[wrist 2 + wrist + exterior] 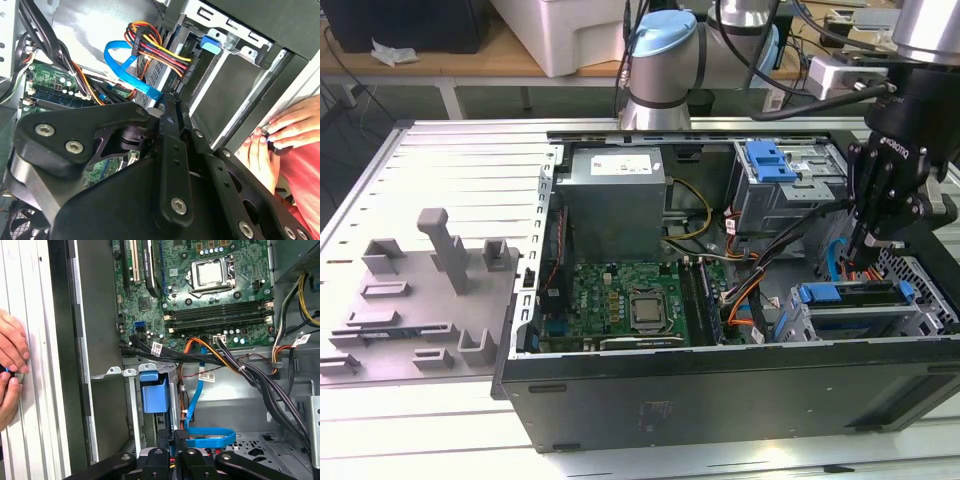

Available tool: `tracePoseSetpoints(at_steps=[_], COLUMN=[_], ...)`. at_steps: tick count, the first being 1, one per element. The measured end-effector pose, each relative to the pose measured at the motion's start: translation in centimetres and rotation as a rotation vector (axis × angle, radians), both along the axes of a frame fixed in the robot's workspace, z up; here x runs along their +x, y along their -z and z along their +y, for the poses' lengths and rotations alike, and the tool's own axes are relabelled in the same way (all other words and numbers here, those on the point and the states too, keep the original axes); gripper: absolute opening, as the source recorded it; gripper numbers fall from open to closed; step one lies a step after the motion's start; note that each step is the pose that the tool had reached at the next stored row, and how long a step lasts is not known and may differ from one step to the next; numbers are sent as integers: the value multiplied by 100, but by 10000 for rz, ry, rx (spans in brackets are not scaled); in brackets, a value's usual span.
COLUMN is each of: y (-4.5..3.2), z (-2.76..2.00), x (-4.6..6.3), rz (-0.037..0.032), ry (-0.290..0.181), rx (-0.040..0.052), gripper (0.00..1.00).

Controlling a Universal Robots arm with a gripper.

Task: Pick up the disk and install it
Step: 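Insert the second disk wire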

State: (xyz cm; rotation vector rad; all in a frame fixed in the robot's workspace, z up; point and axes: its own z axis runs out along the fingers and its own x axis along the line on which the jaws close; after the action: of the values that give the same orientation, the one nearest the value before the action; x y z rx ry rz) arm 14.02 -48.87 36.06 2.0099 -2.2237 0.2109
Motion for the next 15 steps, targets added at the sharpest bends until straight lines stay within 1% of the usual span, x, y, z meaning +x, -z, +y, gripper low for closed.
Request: tracePoseSetpoints(at_steps=[6, 8, 15], y=[12, 18, 30], z=[-11, -23, -48], x=[21, 30, 47], rz=[69, 97, 125], ry=[-1, -6, -13], rx=[2, 2, 1], gripper=[16, 16, 16])
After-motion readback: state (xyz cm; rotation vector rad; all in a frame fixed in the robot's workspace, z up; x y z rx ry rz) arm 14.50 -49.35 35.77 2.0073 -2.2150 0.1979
